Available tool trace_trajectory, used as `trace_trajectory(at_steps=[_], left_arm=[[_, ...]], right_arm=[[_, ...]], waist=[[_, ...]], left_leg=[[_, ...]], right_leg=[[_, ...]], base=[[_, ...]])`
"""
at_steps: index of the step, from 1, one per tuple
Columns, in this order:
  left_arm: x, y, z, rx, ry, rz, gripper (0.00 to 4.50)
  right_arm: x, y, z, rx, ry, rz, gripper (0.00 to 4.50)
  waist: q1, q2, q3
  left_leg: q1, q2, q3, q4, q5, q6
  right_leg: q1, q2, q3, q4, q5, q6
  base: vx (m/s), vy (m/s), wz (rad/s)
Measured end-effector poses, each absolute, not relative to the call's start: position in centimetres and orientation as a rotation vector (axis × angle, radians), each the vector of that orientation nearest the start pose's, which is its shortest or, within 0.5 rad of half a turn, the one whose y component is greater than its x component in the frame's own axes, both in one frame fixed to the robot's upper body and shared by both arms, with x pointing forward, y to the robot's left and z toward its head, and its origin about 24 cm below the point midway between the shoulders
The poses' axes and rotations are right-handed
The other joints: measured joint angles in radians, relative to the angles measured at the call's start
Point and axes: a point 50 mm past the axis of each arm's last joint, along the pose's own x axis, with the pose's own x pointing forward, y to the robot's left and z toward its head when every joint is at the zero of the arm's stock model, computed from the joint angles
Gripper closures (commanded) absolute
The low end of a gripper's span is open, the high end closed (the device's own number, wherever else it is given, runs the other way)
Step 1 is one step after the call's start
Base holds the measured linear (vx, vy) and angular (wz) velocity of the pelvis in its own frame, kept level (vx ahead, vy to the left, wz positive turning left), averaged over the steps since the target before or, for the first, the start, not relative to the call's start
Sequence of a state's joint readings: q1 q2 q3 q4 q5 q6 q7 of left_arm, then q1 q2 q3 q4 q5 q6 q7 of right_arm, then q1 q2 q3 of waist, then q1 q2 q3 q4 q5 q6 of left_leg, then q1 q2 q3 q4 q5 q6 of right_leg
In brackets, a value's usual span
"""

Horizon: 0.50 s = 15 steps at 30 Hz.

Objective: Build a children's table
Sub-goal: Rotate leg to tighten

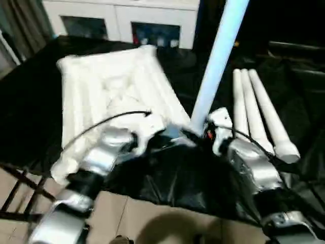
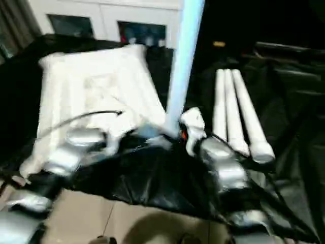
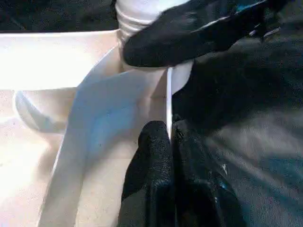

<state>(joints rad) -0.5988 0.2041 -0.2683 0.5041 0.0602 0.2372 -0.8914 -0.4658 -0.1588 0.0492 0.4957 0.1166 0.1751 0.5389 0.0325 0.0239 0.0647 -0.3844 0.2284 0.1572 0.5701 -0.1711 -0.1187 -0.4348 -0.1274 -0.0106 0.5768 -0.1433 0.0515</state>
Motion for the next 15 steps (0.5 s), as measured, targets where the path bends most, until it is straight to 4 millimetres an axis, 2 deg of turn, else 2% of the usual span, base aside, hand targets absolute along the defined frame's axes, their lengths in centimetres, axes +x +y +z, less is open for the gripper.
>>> trace_trajectory(at_steps=[5, 7, 15], left_arm=[[32.9, 7.4, 5.7, 0.347, 0.347, -0.998, 4.50], [32.9, 7.1, 5.7, 0.350, 0.344, -0.993, 4.50], [32.7, 7.8, 5.9, 0.388, 0.321, -1.052, 4.50]], right_arm=[[33.7, -10.8, 4.2, -0.034, 0.217, 0.427, 1.73], [33.8, -10.8, 4.1, -0.021, 0.210, 0.404, 1.17], [33.7, -10.7, 4.4, 0.002, 0.191, 0.490, 0.57]], waist=[[-0.006, 0.000, 0.000], [-0.005, 0.000, 0.000], [-0.008, 0.001, 0.000]], left_leg=[[0.001, 0.000, 0.000, -0.005, 0.000, 0.000], [0.001, 0.000, 0.000, -0.005, 0.000, 0.000], [0.000, 0.000, 0.000, -0.008, 0.000, 0.000]], right_leg=[[-0.001, 0.000, -0.001, 0.000, -0.003, 0.005], [-0.001, 0.000, -0.001, -0.001, -0.003, 0.005], [-0.003, 0.001, -0.001, -0.001, -0.002, 0.003]], base=[[0.000, 0.000, 0.00], [0.000, 0.000, 0.00], [0.000, 0.000, 0.00]])
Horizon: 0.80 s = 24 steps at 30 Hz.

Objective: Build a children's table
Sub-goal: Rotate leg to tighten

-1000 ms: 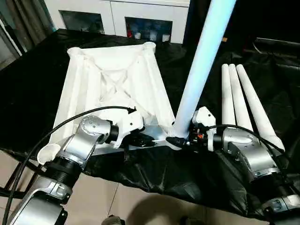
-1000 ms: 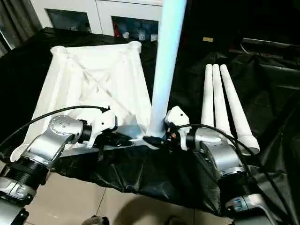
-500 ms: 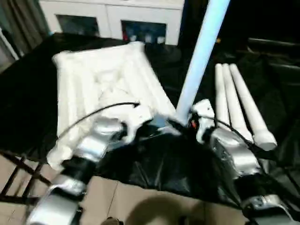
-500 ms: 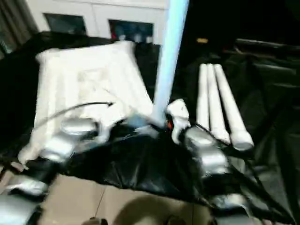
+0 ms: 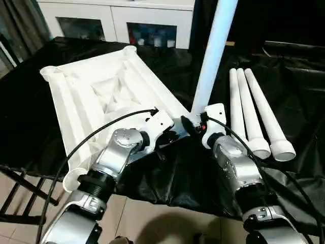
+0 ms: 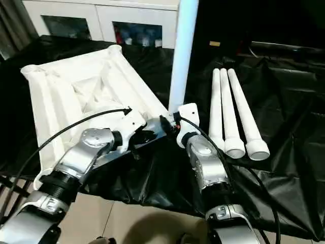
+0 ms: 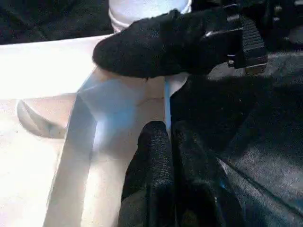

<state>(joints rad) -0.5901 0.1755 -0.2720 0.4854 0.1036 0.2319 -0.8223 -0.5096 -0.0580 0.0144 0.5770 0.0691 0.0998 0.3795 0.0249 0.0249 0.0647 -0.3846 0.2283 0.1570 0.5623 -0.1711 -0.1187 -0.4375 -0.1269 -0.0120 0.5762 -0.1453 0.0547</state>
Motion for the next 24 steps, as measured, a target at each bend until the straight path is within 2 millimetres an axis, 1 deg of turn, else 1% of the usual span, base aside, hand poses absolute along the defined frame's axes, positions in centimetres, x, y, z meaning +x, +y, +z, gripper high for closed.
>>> trace_trajectory(at_steps=[2, 4, 8, 12, 14, 16, 19, 21, 22, 24], left_arm=[[32.4, 8.1, 6.0, 0.393, 0.317, -1.096, 4.50], [32.0, 8.7, 6.0, 0.403, 0.311, -1.156, 4.50], [31.7, 9.7, 6.2, 0.411, 0.310, -1.224, 4.50], [31.5, 10.4, 6.3, 0.406, 0.325, -1.276, 4.50], [31.3, 10.8, 6.3, 0.398, 0.338, -1.319, 4.50], [31.1, 11.2, 6.3, 0.395, 0.355, -1.362, 4.50], [30.8, 11.3, 6.3, 0.403, 0.366, -1.409, 4.50], [30.7, 11.4, 6.3, 0.408, 0.369, -1.424, 4.50], [30.7, 11.4, 6.3, 0.409, 0.371, -1.435, 4.50], [30.6, 11.4, 6.2, 0.411, 0.375, -1.454, 4.50]], right_arm=[[33.5, -11.1, 4.4, -0.031, 0.189, 0.555, 0.57], [32.9, -11.7, 4.4, -0.078, 0.190, 0.665, 0.57], [32.0, -12.4, 4.7, -0.126, 0.192, 0.817, 0.57], [31.2, -12.9, 4.7, -0.143, 0.198, 0.917, 0.57], [30.5, -13.6, 4.8, -0.157, 0.218, 0.999, 0.81], [29.8, -13.9, 5.0, -0.155, 0.232, 1.075, 0.91], [29.3, -14.1, 5.0, -0.149, 0.252, 1.139, 1.24], [29.2, -14.2, 5.0, -0.148, 0.260, 1.153, 1.33], [29.0, -14.3, 5.1, -0.152, 0.265, 1.167, 1.53], [28.8, -14.4, 5.1, -0.154, 0.274, 1.190, 1.65]], waist=[[0.005, 0.001, 0.000], [0.009, 0.001, 0.000], [0.012, 0.003, -0.001], [0.013, 0.003, -0.001], [0.018, 0.003, -0.001], [0.024, 0.003, -0.001], [0.028, 0.003, -0.001], [0.029, 0.003, -0.001], [0.030, 0.003, -0.001], [0.031, 0.003, -0.001]], left_leg=[[0.000, 0.000, 0.000, -0.002, 0.000, 0.000], [0.000, 0.001, 0.000, -0.002, 0.000, 0.000], [0.000, 0.001, 0.000, 0.004, 0.000, 0.000], [-0.001, 0.001, 0.000, 0.010, 0.000, 0.001], [-0.002, 0.001, 0.000, 0.010, 0.000, 0.001], [-0.001, 0.001, 0.000, 0.010, 0.000, 0.001], [0.000, 0.001, 0.000, 0.010, 0.000, 0.001], [0.000, 0.001, 0.000, 0.010, 0.000, 0.001], [0.000, 0.001, 0.000, 0.010, 0.000, 0.001], [0.000, 0.002, 0.000, 0.010, 0.000, 0.001]], right_leg=[[0.000, 0.000, 0.000, 0.000, 0.003, -0.004], [0.000, 0.000, -0.001, 0.000, 0.001, -0.001], [0.000, 0.000, -0.001, -0.001, -0.002, -0.002], [0.002, -0.001, 0.000, 0.000, -0.004, -0.006], [0.002, -0.001, 0.000, 0.000, -0.005, -0.007], [0.002, -0.001, -0.001, 0.000, -0.005, -0.007], [0.002, -0.001, -0.001, 0.002, -0.005, -0.007], [0.002, -0.001, 0.000, 0.002, -0.004, -0.007], [0.002, -0.001, 0.000, 0.003, -0.004, -0.008], [0.002, -0.001, -0.001, 0.003, -0.004, -0.008]], base=[[0.000, 0.000, 0.00], [0.000, 0.000, 0.00], [0.000, 0.000, 0.00], [0.000, 0.000, 0.00], [0.000, 0.000, 0.00], [0.000, 0.000, 0.00], [0.000, 0.000, 0.00], [0.000, 0.000, 0.00], [0.000, 0.000, 0.00], [0.000, 0.000, 0.00]])
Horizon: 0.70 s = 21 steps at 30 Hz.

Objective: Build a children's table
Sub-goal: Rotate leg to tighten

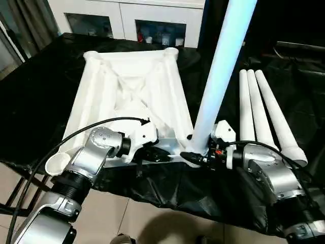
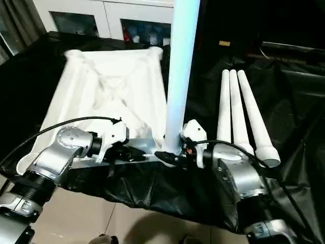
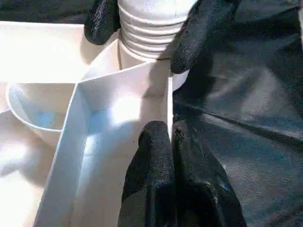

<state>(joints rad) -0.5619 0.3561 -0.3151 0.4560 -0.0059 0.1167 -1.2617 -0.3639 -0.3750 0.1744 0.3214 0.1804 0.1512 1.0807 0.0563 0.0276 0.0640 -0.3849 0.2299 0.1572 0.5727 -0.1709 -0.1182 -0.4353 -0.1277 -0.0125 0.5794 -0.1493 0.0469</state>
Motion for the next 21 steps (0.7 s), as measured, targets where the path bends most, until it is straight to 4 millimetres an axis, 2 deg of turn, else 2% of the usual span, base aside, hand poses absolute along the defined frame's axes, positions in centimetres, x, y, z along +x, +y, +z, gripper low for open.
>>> trace_trajectory(at_steps=[9, 12, 14, 16, 21], left_arm=[[30.4, 11.7, 6.2, 0.406, 0.386, -1.481, 4.50], [31.1, 11.6, 5.9, 0.400, 0.371, -1.357, 4.50], [31.7, 10.8, 5.7, 0.395, 0.361, -1.255, 4.50], [32.1, 9.7, 5.5, 0.373, 0.359, -1.178, 4.50], [32.4, 8.3, 5.5, 0.375, 0.369, -1.061, 4.50]], right_arm=[[28.4, -14.1, 5.1, -0.162, 0.288, 1.232, 1.72], [29.5, -13.4, 4.4, -0.127, 0.258, 1.057, 1.73], [30.8, -12.8, 4.1, -0.105, 0.244, 0.888, 1.73], [31.8, -12.4, 3.9, -0.070, 0.241, 0.740, 1.73], [33.2, -10.9, 3.8, -0.041, 0.242, 0.530, 1.73]], waist=[[0.002, 0.000, 0.000], [-0.004, -0.002, -0.001], [-0.020, -0.002, -0.002], [-0.028, -0.003, -0.002], [-0.033, -0.002, -0.002]], left_leg=[[0.000, 0.001, 0.000, 0.006, 0.000, 0.000], [0.000, 0.001, 0.000, 0.007, 0.000, 0.000], [0.001, 0.001, 0.000, 0.007, 0.000, -0.001], [0.002, 0.001, 0.000, 0.006, 0.000, -0.001], [0.003, 0.001, 0.000, 0.002, 0.000, -0.001]], right_leg=[[0.000, 0.000, 0.000, 0.005, 0.000, 0.000], [0.003, 0.000, 0.001, 0.007, 0.002, -0.002], [0.003, 0.000, 0.001, 0.006, 0.002, -0.002], [0.003, 0.000, 0.001, 0.005, -0.001, 0.001], [0.000, 0.001, 0.000, 0.003, -0.001, 0.002]], base=[[0.000, 0.000, 0.00], [-0.019, -0.003, -0.01], [-0.063, -0.004, -0.04], [-0.053, -0.002, -0.03], [-0.010, -0.001, -0.01]])
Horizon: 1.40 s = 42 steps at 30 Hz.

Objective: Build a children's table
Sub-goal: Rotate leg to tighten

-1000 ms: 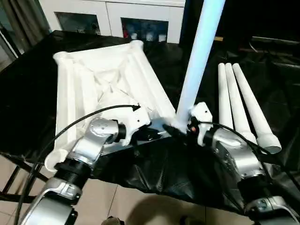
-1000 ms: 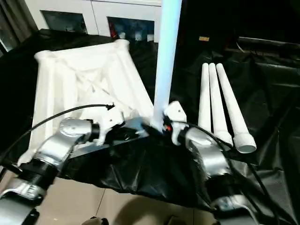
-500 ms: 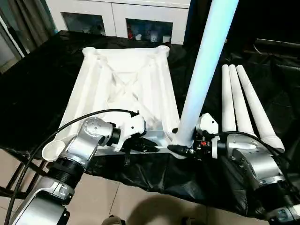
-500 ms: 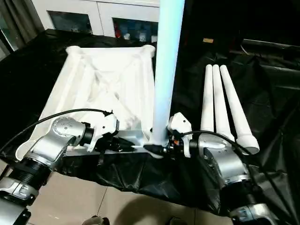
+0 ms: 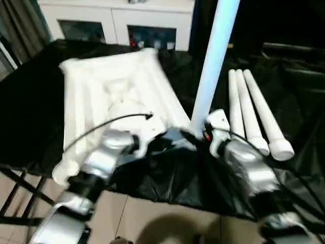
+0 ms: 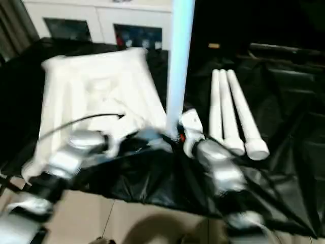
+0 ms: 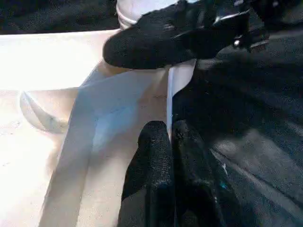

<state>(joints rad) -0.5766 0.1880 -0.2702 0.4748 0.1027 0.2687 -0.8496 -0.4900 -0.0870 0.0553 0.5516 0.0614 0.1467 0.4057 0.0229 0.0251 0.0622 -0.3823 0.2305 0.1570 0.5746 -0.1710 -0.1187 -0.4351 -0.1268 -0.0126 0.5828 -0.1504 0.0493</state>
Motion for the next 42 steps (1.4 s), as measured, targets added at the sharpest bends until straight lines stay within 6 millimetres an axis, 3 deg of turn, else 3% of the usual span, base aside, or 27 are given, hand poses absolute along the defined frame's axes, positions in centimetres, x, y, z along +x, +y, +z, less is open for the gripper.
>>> trace_trajectory(at_steps=[6, 14, 18, 27, 34, 42], left_arm=[[32.5, 8.2, 5.5, 0.381, 0.371, -1.023, 4.50], [32.1, 9.0, 5.7, 0.401, 0.353, -1.093, 4.50], [31.7, 10.0, 5.9, 0.393, 0.355, -1.170, 4.50], [31.2, 11.5, 6.3, 0.377, 0.374, -1.325, 4.50], [31.1, 11.9, 6.2, 0.387, 0.404, -1.416, 4.50], [31.1, 12.1, 6.2, 0.394, 0.412, -1.441, 4.50]], right_arm=[[33.7, -9.9, 3.7, -0.029, 0.246, 0.477, 0.93], [33.4, -10.2, 3.9, -0.063, 0.214, 0.584, 0.93], [32.7, -11.1, 4.1, -0.094, 0.200, 0.744, 0.93], [30.5, -13.1, 4.8, -0.141, 0.225, 1.059, 0.93], [29.6, -14.1, 5.2, -0.209, 0.289, 1.220, 1.55], [29.5, -14.0, 5.2, -0.223, 0.299, 1.250, 1.76]], waist=[[-0.011, -0.001, 0.000], [-0.018, -0.001, 0.001], [-0.012, -0.001, 0.001], [0.021, 0.001, 0.001], [0.035, 0.001, 0.002], [0.035, 0.001, 0.002]], left_leg=[[-0.001, -0.001, -0.001, -0.002, 0.000, 0.000], [-0.003, -0.001, -0.001, -0.002, 0.000, 0.000], [-0.002, 0.000, -0.001, -0.004, 0.000, 0.000], [-0.004, 0.000, 0.001, 0.001, 0.001, 0.002], [-0.002, 0.001, 0.001, 0.001, 0.000, 0.001], [-0.002, 0.001, 0.001, 0.001, 0.000, 0.001]], right_leg=[[0.000, 0.000, -0.001, -0.007, 0.000, 0.000], [-0.002, 0.000, -0.001, -0.006, 0.004, -0.004], [-0.002, 0.000, -0.001, -0.005, 0.010, -0.013], [-0.001, 0.000, -0.001, -0.007, 0.003, -0.022], [0.000, 0.000, -0.001, -0.004, 0.002, -0.024], [0.000, 0.000, -0.001, -0.003, 0.003, -0.024]], base=[[0.000, 0.000, 0.00], [0.000, 0.000, 0.00], [0.042, -0.003, 0.03], [0.031, 0.006, 0.00], [0.000, 0.000, 0.00], [0.000, 0.000, 0.00]])
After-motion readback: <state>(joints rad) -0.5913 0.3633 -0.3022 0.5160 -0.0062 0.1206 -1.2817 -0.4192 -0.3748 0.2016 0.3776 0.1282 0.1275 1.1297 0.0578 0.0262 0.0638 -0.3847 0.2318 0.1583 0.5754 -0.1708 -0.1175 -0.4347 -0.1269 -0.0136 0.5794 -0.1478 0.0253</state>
